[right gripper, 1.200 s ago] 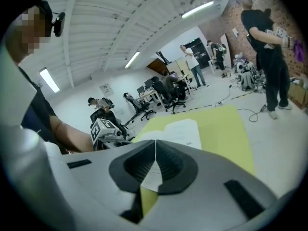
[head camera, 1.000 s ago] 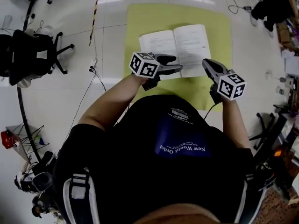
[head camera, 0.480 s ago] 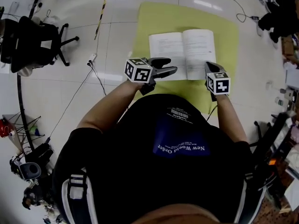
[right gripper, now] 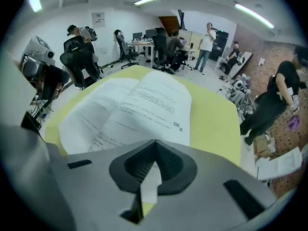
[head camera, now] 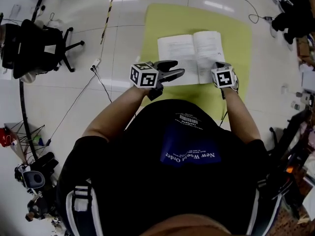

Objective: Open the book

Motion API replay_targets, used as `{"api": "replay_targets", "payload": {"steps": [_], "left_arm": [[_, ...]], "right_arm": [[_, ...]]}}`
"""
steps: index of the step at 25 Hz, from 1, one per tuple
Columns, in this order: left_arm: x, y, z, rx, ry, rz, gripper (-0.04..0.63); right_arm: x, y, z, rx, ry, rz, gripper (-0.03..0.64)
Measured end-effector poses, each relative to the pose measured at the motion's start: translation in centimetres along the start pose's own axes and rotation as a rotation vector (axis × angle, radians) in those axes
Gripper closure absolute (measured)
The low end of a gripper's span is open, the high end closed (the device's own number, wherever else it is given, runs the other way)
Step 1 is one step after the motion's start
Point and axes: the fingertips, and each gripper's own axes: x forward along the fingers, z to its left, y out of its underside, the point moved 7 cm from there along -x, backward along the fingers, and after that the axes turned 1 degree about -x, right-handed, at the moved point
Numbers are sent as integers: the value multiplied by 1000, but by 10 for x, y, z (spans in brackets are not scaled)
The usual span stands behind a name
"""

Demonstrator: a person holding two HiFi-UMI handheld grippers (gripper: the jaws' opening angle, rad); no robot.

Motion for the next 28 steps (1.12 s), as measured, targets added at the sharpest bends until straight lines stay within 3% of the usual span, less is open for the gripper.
{"api": "replay_targets", "payload": {"steps": [4, 10, 15, 16, 18, 21, 28], "left_arm": [[-11, 6, 12, -12, -39, -42, 348], [-20, 15, 25, 4, -91, -119, 348], [-21, 11, 35, 59, -155, -142, 348], [-21, 9, 38, 70, -187, -144, 382], [-23, 5, 44, 85, -257, -164, 572], [-24, -2, 50, 97, -294, -186, 589], [-22, 1, 56, 114, -322, -153, 589]], "right_arm": [[11, 26, -16, 148, -37, -35, 627], [15, 44, -20, 248, -103, -227, 627], [14, 45, -21, 258, -109, -256, 627], [15, 45, -21, 258, -110, -256, 627], [15, 46, -22, 258, -110, -256, 627], [16, 46, -22, 255, -107, -256, 627], [17, 46, -22, 252, -107, -254, 627]]}}
